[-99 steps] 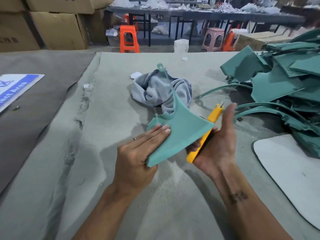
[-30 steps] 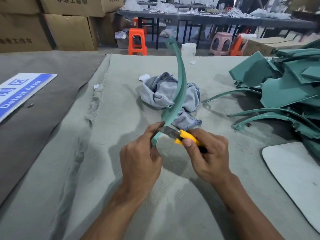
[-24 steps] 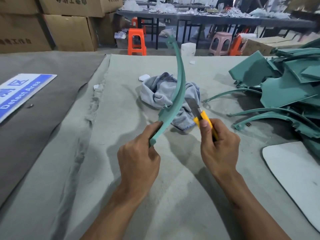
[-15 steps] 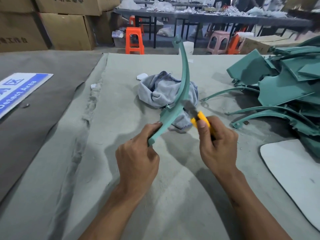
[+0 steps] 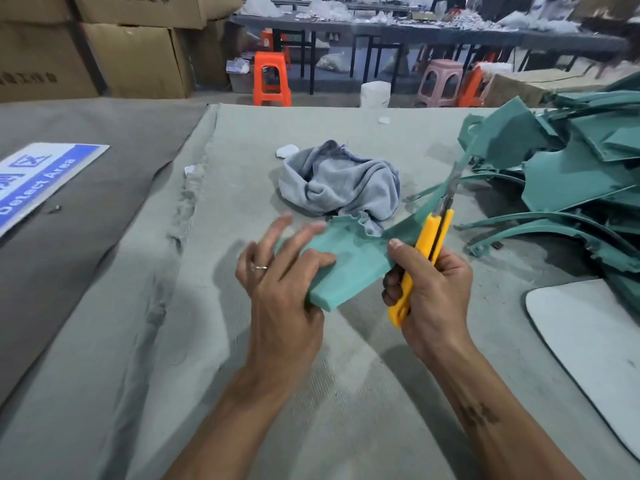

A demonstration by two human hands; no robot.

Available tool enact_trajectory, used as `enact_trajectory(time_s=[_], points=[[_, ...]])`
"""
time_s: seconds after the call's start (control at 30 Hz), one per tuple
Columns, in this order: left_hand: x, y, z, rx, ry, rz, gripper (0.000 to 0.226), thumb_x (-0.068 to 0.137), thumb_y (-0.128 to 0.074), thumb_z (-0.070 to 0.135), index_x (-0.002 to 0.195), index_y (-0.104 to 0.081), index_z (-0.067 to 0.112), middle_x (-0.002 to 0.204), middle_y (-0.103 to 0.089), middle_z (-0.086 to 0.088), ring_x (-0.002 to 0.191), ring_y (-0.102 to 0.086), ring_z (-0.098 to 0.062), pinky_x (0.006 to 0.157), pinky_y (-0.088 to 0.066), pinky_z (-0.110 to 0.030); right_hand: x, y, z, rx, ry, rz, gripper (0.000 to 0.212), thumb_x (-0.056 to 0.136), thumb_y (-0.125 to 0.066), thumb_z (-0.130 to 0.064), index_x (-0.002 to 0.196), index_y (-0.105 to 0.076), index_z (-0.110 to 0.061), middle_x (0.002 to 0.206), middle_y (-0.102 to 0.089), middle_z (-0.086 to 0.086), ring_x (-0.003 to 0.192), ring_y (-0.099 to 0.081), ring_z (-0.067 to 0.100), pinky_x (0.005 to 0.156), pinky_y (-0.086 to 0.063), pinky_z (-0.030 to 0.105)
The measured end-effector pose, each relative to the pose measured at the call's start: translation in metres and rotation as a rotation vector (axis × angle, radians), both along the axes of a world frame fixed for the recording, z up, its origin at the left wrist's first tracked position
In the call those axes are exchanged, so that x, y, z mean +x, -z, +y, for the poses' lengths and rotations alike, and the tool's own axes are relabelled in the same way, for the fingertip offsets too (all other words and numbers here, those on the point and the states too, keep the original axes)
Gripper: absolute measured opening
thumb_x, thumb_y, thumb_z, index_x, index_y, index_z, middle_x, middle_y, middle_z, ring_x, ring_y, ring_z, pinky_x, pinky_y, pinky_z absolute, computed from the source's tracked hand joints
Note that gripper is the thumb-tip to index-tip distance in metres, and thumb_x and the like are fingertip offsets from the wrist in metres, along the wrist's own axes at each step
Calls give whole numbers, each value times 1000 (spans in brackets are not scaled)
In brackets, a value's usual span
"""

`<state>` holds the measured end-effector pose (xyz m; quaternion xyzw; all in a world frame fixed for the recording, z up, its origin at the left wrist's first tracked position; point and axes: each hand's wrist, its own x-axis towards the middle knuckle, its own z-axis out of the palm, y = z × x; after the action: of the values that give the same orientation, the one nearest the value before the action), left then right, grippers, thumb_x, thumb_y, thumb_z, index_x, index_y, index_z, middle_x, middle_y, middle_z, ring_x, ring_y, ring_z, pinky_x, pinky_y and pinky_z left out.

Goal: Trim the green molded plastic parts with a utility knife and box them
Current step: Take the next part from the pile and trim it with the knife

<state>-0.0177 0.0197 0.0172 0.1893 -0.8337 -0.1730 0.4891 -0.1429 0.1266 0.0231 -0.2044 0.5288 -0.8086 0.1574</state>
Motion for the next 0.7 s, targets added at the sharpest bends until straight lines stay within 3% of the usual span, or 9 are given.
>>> enact_trajectory(time_s=[0.07,0.13,0.2,0.27,0.3,0.43,0.5,0.6,0.7], points=[[-1,1,1,112,-72,58,57,71,-68,-13,118,-65,20,156,-40,-8,151,-25,-31,110,-31,-62,2,-1,-3,-47,6,-50,38,92,-74,-10,57,-64,-22,53,-54,5,40,-46,19,42,-39,27],[-3,4,0,306,-18,144,75,78,-72,-7,142,-43,19,160,-24,-12,152,-22,-28,113,-35,-57,4,-1,-5,-111,7,-144,40,97,-69,-7,61,-62,-23,56,-53,2,42,-46,17,42,-40,27],[-5,5,-1,613,148,154,84,81,-81,6,148,-32,20,152,-40,-4,141,-44,-20,107,-47,-46,7,-1,-7,-123,7,-163,36,99,-68,-8,65,-64,-21,58,-59,3,43,-47,16,42,-40,27],[-7,3,-1,942,337,126,78,74,-85,20,142,-46,25,124,-64,18,114,-66,-7,90,-56,-29,13,-1,-8,-76,12,-87,33,99,-69,-11,68,-69,-22,62,-66,9,44,-48,16,42,-42,27],[-6,2,0,983,373,107,77,70,-86,26,139,-52,28,116,-67,23,108,-68,-3,86,-56,-23,16,-2,-9,-54,14,-48,30,98,-71,-13,69,-71,-22,63,-67,10,44,-49,16,43,-43,28],[-1,7,-2,482,228,-8,66,80,-76,52,140,-58,33,150,-42,10,139,-43,-4,108,-45,-23,16,0,-10,0,23,19,25,91,-74,-22,68,-67,-22,59,-59,9,44,-47,20,44,-43,30],[0,10,-5,307,120,-60,57,87,-70,53,140,-61,33,162,-27,2,147,-33,-8,115,-38,-21,12,2,-8,60,-17,106,24,95,-74,-23,71,-68,-23,59,-57,10,43,-46,23,45,-43,31],[1,12,-8,238,116,-60,51,92,-71,23,141,-60,33,167,-23,-1,150,-33,-14,115,-34,-15,6,0,-2,152,-53,301,25,97,-72,-38,78,-70,-22,65,-68,9,43,-50,21,44,-44,32],[3,11,-14,306,101,46,56,90,-70,-2,137,-65,28,152,-52,4,137,-51,-7,112,-42,-21,-7,2,8,331,49,644,49,95,-67,-55,74,-60,-12,58,-56,3,46,-48,18,45,-39,34]])
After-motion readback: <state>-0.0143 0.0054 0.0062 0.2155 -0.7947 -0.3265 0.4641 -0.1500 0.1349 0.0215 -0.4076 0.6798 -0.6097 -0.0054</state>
